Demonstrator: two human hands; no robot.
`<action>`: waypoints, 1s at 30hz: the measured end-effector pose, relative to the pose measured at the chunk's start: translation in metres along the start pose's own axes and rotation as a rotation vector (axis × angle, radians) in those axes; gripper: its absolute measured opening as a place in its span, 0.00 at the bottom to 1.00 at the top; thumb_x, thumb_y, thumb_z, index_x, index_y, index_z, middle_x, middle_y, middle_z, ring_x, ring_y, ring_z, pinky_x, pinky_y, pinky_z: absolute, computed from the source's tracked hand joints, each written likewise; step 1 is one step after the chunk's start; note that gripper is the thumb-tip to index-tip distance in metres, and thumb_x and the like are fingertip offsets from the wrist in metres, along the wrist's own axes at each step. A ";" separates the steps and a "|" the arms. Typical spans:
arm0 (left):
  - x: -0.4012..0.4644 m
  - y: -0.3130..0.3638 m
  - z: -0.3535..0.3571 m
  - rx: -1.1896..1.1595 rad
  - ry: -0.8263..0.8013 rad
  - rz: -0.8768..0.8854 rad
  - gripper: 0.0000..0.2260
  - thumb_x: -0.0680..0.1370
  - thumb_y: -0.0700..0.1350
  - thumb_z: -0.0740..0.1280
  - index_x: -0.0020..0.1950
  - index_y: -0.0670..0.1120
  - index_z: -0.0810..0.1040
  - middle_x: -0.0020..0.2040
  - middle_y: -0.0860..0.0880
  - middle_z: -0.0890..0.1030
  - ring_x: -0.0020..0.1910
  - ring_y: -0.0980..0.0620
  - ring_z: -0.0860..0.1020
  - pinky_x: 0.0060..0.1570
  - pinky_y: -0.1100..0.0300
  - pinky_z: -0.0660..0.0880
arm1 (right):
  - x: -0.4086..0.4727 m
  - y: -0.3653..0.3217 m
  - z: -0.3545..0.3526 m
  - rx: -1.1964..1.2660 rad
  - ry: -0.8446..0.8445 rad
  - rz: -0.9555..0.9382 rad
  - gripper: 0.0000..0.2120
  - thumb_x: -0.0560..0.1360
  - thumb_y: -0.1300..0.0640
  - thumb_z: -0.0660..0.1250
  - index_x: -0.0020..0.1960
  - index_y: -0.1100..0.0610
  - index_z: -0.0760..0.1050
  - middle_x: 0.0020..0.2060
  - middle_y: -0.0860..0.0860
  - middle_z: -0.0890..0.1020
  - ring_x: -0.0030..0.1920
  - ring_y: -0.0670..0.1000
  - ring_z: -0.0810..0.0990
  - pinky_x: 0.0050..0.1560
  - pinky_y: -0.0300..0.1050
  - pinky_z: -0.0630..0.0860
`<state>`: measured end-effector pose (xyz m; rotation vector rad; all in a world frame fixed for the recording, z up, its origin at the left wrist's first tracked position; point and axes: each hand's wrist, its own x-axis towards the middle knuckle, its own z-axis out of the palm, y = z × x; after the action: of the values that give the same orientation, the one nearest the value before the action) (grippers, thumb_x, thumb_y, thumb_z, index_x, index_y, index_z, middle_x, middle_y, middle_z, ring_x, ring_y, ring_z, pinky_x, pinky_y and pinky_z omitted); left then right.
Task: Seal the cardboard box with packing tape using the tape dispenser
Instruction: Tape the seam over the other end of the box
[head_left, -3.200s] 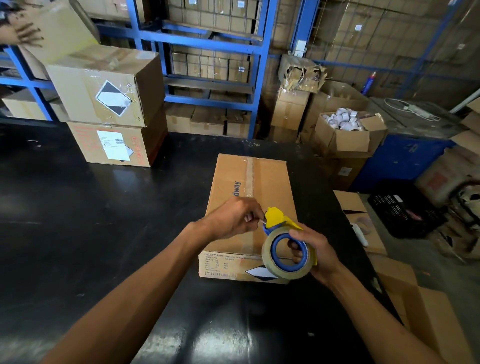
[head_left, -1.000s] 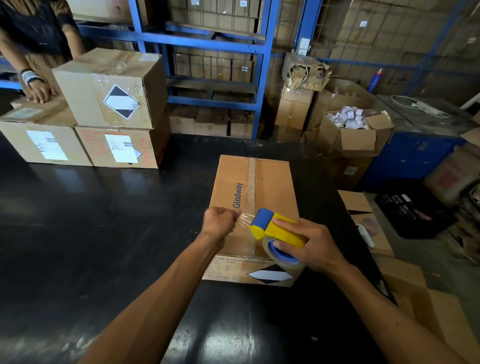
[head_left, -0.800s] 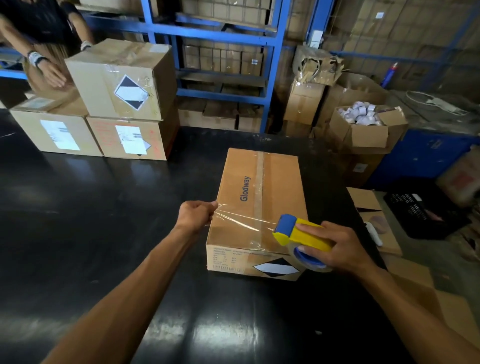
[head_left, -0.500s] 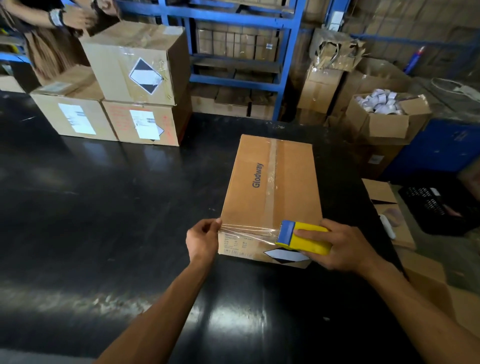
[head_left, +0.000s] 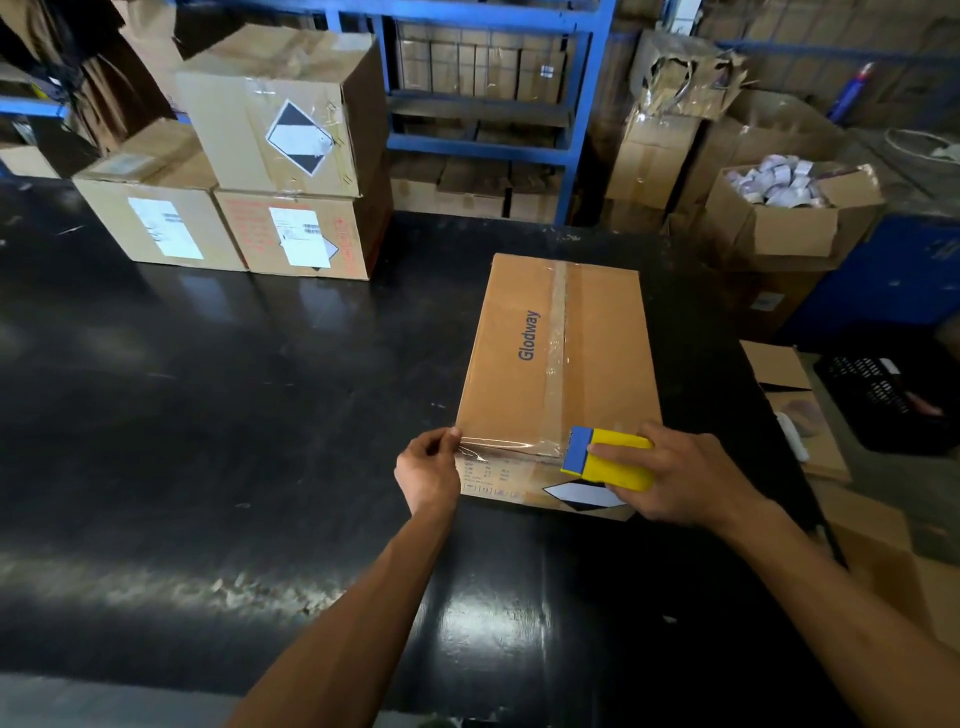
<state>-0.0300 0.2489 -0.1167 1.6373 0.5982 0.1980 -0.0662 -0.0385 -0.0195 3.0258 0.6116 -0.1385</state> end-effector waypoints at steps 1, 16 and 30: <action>0.000 0.000 -0.001 -0.001 -0.008 0.000 0.05 0.75 0.46 0.75 0.47 0.46 0.86 0.41 0.50 0.86 0.44 0.50 0.84 0.47 0.57 0.79 | 0.001 0.000 0.000 -0.012 -0.015 0.005 0.27 0.68 0.32 0.60 0.66 0.35 0.74 0.45 0.51 0.78 0.35 0.52 0.79 0.29 0.45 0.76; 0.049 0.006 -0.003 0.860 -0.537 1.524 0.23 0.84 0.52 0.56 0.78 0.48 0.64 0.79 0.47 0.64 0.78 0.44 0.61 0.77 0.45 0.54 | 0.011 -0.002 -0.004 -0.094 -0.100 0.047 0.27 0.75 0.31 0.58 0.73 0.30 0.59 0.62 0.48 0.73 0.56 0.50 0.77 0.49 0.44 0.74; 0.081 -0.005 0.002 1.087 -0.892 1.450 0.25 0.85 0.55 0.47 0.81 0.47 0.56 0.81 0.51 0.57 0.80 0.50 0.53 0.79 0.52 0.45 | 0.007 -0.008 -0.018 -0.162 -0.089 -0.041 0.26 0.77 0.36 0.59 0.74 0.35 0.62 0.64 0.52 0.73 0.56 0.53 0.77 0.43 0.44 0.70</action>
<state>0.0383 0.2870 -0.1394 2.6204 -1.5035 0.1417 -0.0614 -0.0269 -0.0026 2.8356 0.6438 -0.2136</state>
